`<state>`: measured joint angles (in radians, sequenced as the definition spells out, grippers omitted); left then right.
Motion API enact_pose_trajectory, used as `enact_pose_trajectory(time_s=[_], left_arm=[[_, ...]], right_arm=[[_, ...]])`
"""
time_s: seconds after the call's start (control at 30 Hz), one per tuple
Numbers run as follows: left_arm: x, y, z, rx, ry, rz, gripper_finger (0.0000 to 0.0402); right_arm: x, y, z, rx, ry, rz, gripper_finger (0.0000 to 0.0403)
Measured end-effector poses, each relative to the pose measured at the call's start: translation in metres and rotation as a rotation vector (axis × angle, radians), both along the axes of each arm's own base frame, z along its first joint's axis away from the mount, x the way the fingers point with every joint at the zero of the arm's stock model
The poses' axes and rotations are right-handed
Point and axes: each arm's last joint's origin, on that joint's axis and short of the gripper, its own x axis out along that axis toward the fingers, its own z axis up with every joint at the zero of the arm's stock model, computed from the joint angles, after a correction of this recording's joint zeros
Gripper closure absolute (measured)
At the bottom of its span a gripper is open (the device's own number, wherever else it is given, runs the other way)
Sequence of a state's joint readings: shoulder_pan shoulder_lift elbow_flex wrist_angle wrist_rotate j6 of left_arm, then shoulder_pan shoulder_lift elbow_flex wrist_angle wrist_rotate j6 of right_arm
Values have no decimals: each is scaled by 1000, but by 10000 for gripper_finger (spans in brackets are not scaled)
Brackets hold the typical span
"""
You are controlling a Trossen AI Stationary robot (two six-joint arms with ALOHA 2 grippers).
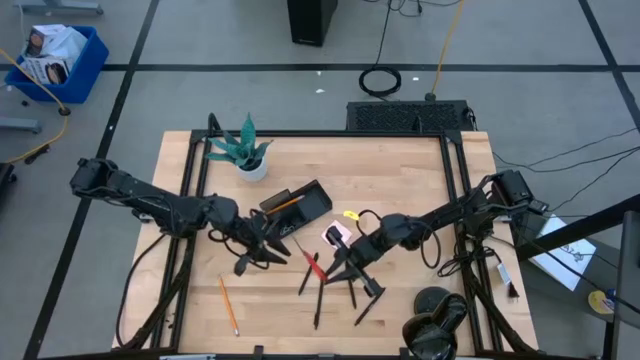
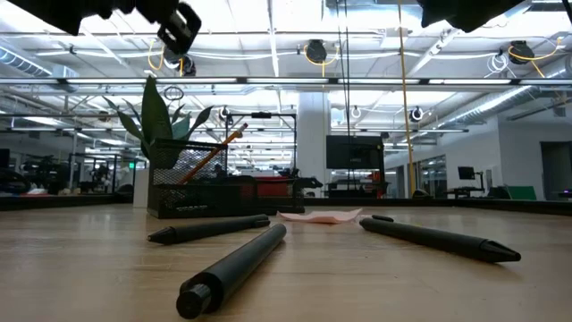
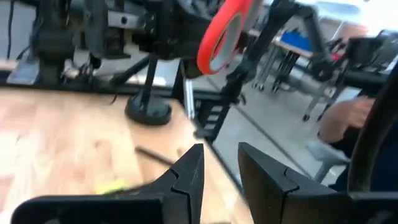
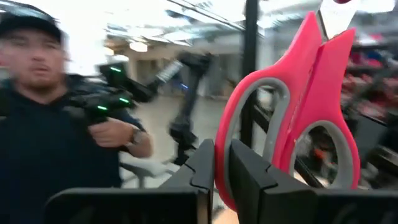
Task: Pick and place office supplies into organizer
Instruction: Put the red scissors into the black desk organizer
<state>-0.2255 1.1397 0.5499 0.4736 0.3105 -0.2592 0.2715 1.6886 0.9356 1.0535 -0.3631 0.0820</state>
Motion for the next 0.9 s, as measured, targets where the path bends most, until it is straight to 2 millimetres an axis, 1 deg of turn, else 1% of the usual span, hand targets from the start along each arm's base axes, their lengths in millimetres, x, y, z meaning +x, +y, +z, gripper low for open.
enact_pose_trajectory(time_s=[0.1,0.23,0.33,0.43,0.57,0.6,0.67,0.77,0.9], left_arm=[[-1,0,-8,10,80,3,300],[-3,1,-11,-2,141,4,300],[-7,1,-14,0,196,7,300],[-10,3,-12,19,190,27,300],[-14,3,-10,18,177,33,300],[-15,2,-9,20,174,42,300],[-19,3,-8,36,184,84,300],[-28,2,-11,182,211,188,300],[-35,-3,-16,433,198,388,300]], right_arm=[[3,-3,-7,-20,61,-118,377],[7,-13,-13,-59,116,-268,378],[7,-21,-16,-119,206,-381,381],[3,-25,-13,-176,255,-442,380],[-3,-23,-3,-203,221,-442,377],[-5,-22,-1,-212,232,-465,377],[-10,-23,-4,-254,306,-543,379],[-17,-27,-12,-302,446,-669,380],[-22,-37,-11,-202,537,-763,375]])
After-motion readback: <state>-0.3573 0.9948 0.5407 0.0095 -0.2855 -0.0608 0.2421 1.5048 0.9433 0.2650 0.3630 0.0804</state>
